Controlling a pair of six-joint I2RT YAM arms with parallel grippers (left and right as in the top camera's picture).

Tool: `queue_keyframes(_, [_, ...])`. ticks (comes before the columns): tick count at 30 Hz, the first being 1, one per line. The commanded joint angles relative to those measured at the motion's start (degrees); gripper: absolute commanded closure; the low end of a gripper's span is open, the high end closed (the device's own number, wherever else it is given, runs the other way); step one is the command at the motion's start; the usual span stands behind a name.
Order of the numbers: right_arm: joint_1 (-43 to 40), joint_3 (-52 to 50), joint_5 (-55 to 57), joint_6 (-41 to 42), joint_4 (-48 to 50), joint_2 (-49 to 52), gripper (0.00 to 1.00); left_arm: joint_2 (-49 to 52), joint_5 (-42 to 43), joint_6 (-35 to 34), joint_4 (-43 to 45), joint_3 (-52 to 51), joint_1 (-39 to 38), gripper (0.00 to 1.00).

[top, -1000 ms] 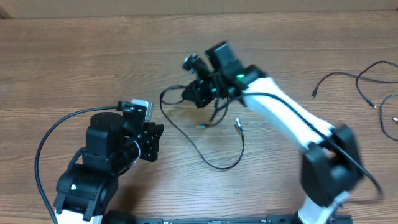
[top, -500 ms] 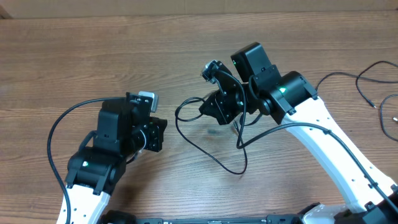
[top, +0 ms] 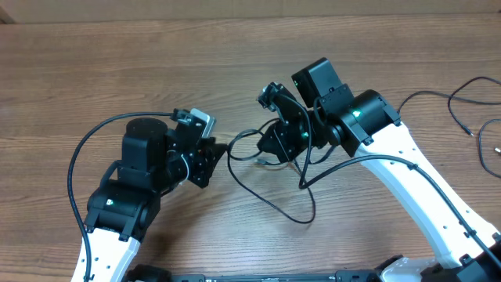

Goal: Untangle cables

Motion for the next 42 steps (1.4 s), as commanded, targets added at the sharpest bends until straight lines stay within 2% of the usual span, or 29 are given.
queue_keyframes(1, [0.15, 0.85, 0.48, 0.48, -0.22, -0.02, 0.96, 0.09, 2.03, 3.13, 1.33, -0.35, 0.24, 0.69])
queue_keyframes(24, [0.15, 0.83, 2.67, 1.75, 0.07, 4.26, 0.96, 0.09, 5.14, 4.0, 3.87, -0.35, 0.24, 0.67])
queue_keyframes(42, [0.22, 0.83, -5.35, 1.99, 3.93, 5.03, 0.96, 0.09, 6.05, 4.02, 3.89, -0.35, 0.24, 0.66])
